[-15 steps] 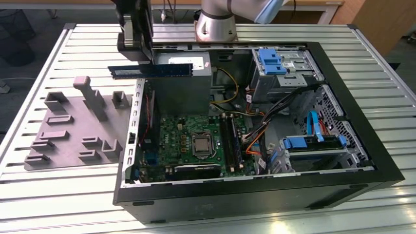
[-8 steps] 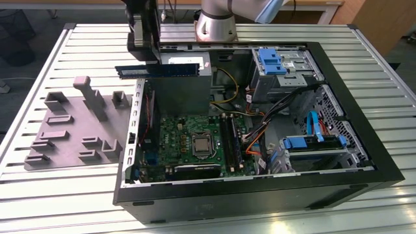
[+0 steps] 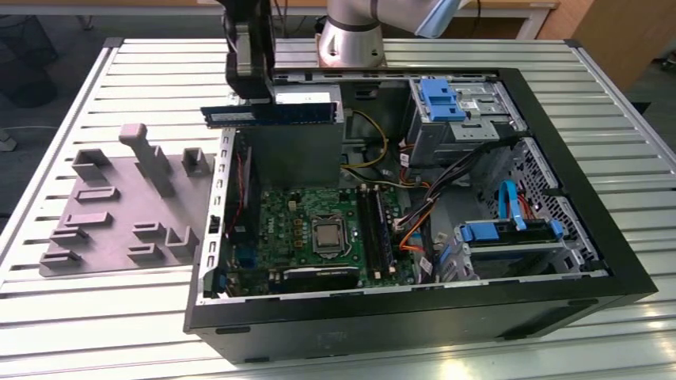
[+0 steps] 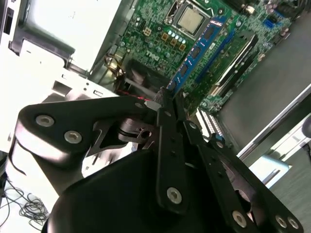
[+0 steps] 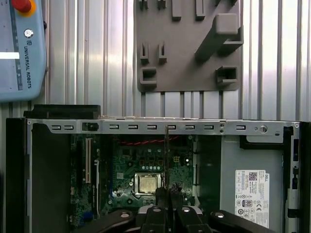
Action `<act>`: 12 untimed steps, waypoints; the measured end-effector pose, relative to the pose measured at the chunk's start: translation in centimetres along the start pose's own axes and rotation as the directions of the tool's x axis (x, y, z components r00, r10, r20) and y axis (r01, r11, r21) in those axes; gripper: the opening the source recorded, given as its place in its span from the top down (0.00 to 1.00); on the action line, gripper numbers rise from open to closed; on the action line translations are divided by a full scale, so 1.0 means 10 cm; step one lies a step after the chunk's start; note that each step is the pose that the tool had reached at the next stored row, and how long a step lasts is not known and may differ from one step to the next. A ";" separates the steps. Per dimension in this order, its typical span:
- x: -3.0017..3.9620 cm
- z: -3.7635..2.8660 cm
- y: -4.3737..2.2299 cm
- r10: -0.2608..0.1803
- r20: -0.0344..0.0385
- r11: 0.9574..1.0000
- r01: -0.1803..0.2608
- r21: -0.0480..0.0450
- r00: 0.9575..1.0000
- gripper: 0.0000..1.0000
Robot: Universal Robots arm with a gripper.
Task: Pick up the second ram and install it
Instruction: 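Pick up the second ram and move it above second insertion slot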
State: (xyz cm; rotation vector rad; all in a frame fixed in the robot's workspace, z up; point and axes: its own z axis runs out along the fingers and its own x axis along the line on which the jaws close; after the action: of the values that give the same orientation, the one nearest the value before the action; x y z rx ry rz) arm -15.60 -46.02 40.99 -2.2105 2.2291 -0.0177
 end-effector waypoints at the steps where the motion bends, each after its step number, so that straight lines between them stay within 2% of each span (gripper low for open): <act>1: 0.000 0.000 -0.020 0.000 0.000 1.000 0.000 0.000 1.000 0.86; 12: -0.002 0.004 -0.279 0.000 0.000 1.000 0.000 0.000 1.000 0.86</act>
State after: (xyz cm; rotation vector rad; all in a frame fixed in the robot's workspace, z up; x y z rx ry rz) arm -12.81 -46.02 40.98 -2.2104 2.2291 -0.0176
